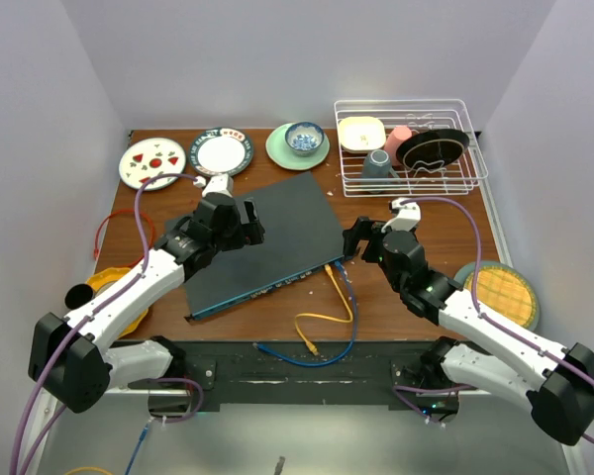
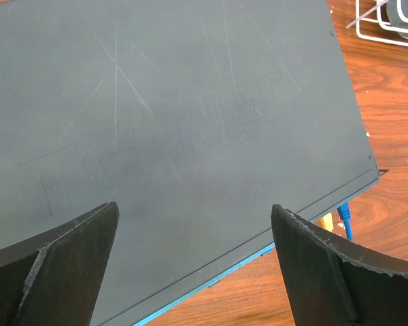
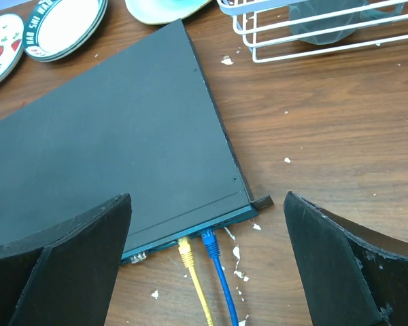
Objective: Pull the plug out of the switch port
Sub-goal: Pull the connector from the switch port.
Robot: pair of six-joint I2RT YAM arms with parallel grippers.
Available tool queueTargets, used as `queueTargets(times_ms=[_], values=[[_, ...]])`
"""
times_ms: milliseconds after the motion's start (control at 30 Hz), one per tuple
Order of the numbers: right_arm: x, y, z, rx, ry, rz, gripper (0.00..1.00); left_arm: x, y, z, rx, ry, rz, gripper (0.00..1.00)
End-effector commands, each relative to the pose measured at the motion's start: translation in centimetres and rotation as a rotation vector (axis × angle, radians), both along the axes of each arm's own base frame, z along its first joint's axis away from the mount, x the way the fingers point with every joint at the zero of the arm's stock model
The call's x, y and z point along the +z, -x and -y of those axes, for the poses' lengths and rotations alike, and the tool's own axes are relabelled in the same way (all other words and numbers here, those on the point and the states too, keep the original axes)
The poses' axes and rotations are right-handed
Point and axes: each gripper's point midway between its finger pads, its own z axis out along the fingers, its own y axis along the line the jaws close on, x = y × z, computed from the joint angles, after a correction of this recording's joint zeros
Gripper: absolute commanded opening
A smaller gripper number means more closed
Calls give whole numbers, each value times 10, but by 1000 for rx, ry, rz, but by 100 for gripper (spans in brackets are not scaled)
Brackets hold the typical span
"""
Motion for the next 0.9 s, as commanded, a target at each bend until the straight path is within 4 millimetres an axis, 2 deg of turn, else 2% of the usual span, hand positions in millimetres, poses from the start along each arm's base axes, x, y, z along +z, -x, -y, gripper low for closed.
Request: queueTargets(times_ms=[0,167,300,467,500,567,600,700,733,833,867], values=[[13,-5,2,-17,-3,38,98,8,-2,4,-27,21,39,100],[2,-7,-7,33,42,14,97,12,-3,8,-50,36,55,100],[6,-7,-5,17,28,17,94,16,-3,18,-87,83,83,100],[7,-7,-3,-1,31,-9,90,6,-5,32,-117,124,46,88],[3,-7,-6,7,31,-22,89,3,-4,32,-120,115,23,84],[-8,-5,-8,15,24,-49,88,2,-6,34,-129,105,12,82],[-13,-4,-11,23,19,-62,86,2,-6,35,-132,107,15,74],[-30,-4,-18,37,14,-108,79,-4,-3,33,-132,113,17,63],[-41,-6,-18,28,35,-140,78,-5,-2,34,-129,120,18,55],[-58,-7,-21,16,44,-194,78,-14,2,33,-118,134,-3,26],[-61,-7,-23,19,38,-204,78,-16,3,36,-130,146,-8,9]])
